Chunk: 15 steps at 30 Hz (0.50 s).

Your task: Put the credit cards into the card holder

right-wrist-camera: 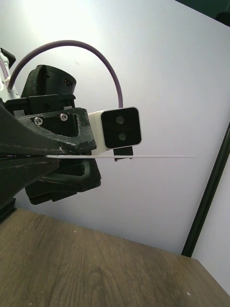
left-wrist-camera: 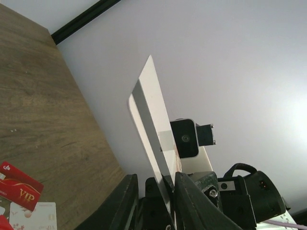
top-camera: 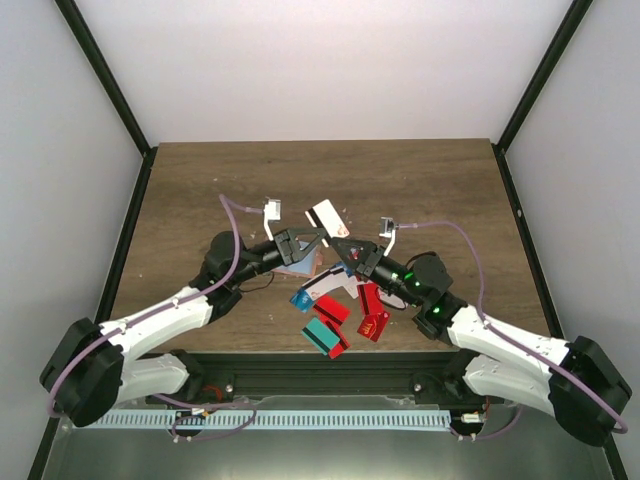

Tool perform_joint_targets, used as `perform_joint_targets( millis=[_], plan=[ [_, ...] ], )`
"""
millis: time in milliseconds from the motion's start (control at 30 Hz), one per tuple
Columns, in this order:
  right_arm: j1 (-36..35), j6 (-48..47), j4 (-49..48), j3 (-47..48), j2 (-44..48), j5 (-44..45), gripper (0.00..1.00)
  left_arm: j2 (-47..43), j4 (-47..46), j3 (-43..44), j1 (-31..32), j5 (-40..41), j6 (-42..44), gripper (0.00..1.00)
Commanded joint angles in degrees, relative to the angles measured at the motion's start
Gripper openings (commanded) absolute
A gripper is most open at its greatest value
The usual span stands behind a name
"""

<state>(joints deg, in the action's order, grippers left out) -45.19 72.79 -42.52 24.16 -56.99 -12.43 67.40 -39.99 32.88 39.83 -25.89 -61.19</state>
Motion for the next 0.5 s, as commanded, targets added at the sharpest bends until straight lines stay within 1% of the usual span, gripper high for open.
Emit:
perform_joint_targets(
  millis=[0,200,233,300,367,400,467],
  plan=[
    [0.19,-0.24,-2.39,0.91,0.32,-1.14,0.01,-1.85,-1.86,0.16,-0.14,2.05,1.16,0.22],
    [0.17,-0.35,-3.43,0.95,-0.86,-2.99,0.01,-1.58,-1.84,0.68,-0.24,2.83,1.49,0.17],
    [0.19,-0.31,-3.67,0.83,-0.97,-3.03,0.01,-1.33,-1.85,0.85,-0.31,2.66,1.55,0.14],
    [0.23,-0.37,-3.91,0.73,-1.09,-2.94,0.01,-0.99,-1.78,1.2,-0.36,2.44,1.67,0.05],
    [0.27,-0.81,-3.43,0.83,-1.19,-2.94,0.01,-0.98,-1.17,1.16,-0.4,2.54,1.91,0.04],
    [0.29,-1.37,-1.9,1.13,-1.13,-3.01,0.04,-1.19,-0.26,1.28,-0.63,2.67,2.21,0.04],
    [0.79,-3.4,2.2,2.15,-0.79,-2.85,0.19,-1.93,3.01,1.5,-2.15,2.36,3.22,0.04]
  ],
)
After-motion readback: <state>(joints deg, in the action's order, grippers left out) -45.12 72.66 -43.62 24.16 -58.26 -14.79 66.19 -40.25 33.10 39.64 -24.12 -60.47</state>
